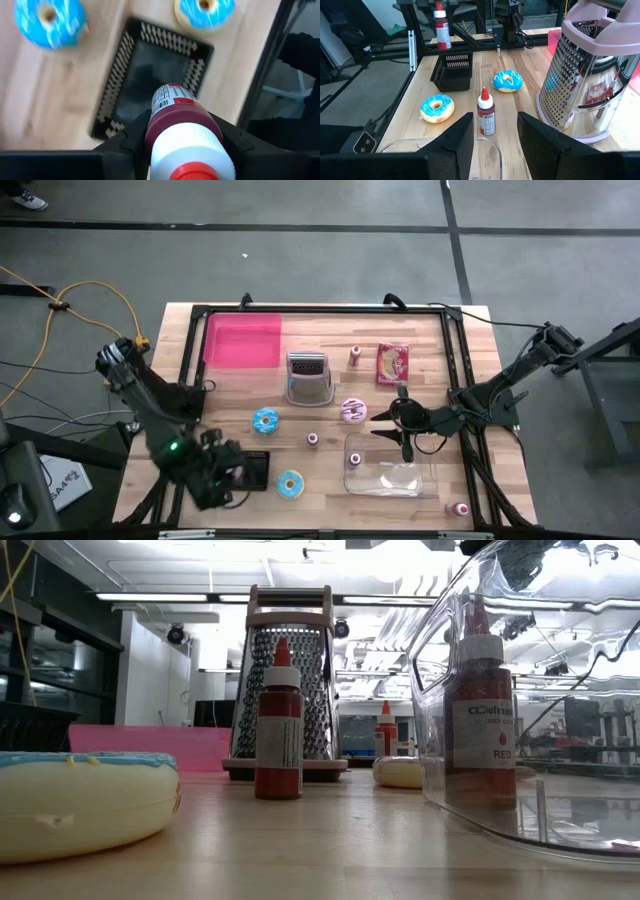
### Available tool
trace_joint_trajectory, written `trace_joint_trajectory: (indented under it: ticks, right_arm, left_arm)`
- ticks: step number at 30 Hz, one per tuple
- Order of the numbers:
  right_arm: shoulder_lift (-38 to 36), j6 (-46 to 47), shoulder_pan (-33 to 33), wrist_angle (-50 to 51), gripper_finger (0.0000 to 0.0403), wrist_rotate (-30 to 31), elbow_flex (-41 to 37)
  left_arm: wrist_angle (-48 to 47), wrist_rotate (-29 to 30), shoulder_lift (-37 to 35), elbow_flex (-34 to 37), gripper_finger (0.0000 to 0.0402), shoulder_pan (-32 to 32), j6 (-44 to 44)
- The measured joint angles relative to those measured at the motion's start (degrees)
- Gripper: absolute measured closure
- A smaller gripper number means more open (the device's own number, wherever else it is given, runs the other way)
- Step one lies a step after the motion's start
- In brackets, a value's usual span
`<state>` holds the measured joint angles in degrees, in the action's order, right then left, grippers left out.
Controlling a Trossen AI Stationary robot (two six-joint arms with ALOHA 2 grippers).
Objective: Pick & Place Food Item
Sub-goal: Put the left red food coloring bottle into the transparent bin
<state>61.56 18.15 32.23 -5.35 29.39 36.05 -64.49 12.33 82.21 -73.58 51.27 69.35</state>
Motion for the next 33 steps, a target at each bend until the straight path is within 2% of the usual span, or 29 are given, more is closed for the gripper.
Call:
trace_joint_trajectory:
  ticks: [7,16,25,33]
  right_arm:
    - [0.0,-0.02,0.0,-0.02,0.0264,0.0,-0.02]
    - [0.0,-0.02,0.0,0.0,0.0264,0.0,-0.02]
    - [0.0,-0.02,0.0,-0.04,0.0264,0.02,-0.02]
    - [0.0,0.0,0.0,0.0,0.0264,0.02,-0.02]
  left_arm:
    - [1.08,-2.99,-0.83,0.0,0.0257,-12.03,-16.93]
    - [7.34,-8.58,-0.8,0.0,0.0257,-24.3,-33.47]
    - [14.85,-13.5,1.53,-0.64,0.0257,-30.32,-44.13]
    - [10.03,-14.03,5.92,-8.56,0.0257,-33.22,-49.44]
